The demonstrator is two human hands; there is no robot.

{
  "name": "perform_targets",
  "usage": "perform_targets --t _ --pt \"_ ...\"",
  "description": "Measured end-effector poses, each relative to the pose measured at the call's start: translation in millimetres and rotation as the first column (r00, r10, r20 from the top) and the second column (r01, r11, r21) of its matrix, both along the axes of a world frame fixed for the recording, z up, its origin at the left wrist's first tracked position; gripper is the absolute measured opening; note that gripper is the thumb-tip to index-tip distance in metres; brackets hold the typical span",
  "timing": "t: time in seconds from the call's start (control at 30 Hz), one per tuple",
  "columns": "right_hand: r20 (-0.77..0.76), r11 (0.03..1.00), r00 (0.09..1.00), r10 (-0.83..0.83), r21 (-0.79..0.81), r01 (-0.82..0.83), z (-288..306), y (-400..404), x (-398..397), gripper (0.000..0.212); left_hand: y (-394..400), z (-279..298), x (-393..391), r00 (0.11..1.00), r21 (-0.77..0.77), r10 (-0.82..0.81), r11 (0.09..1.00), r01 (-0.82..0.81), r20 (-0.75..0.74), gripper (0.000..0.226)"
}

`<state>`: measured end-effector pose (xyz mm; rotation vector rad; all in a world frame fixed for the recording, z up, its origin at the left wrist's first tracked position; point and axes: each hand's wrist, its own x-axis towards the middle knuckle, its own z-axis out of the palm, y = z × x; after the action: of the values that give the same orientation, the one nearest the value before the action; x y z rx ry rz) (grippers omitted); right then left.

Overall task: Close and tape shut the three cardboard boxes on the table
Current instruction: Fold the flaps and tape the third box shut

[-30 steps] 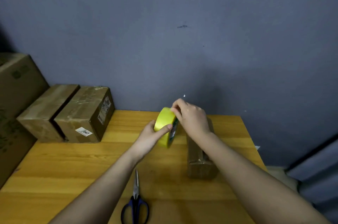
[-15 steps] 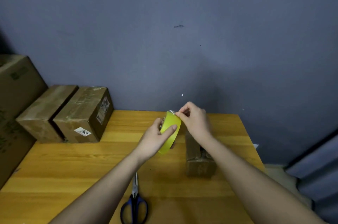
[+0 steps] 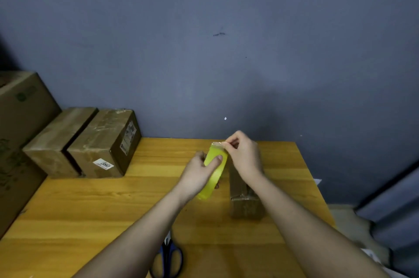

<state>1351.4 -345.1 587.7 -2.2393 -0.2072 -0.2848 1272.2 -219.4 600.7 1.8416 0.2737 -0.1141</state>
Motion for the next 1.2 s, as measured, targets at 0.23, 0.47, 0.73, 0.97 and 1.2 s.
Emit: perform_targets --t 0.23,0.47,0.73,0.97,1.2 --pt "0.264 0.989 0.964 0.036 -0.147 0.004 13.3 9.1 -10.7 0.014 4.5 -7.4 16.7 0.998 0.430 0.055 0.902 -0.036 -0.032 0.055" --pt "0.350 0.979 0.925 0.150 -0.182 -0.090 31.0 12.6 -14.8 0.015 10.2 -12.1 6.0 0.974 -0.354 0.137 0.915 -0.194 -0.180 0.035" --pt "0.010 0.929 0.964 0.266 0.262 -0.260 35.1 -0.5 2.3 0.036 10.0 -10.2 -12.6 0.994 -0.408 -0.002 0.912 -0.045 -0.114 0.023" --pt "-0.046 0.929 0.998 0.049 0.370 -0.028 34.6 -9.1 21.1 0.035 3.9 3.2 -17.5 0.991 -0.345 -0.092 0.931 0.121 0.098 0.034" --pt "0.238 0.981 0.971 -0.019 0.193 -0.028 52.5 -4.7 1.0 0.028 -3.0 -2.6 2.3 0.997 -0.092 -0.033 0.995 0.039 0.067 0.048"
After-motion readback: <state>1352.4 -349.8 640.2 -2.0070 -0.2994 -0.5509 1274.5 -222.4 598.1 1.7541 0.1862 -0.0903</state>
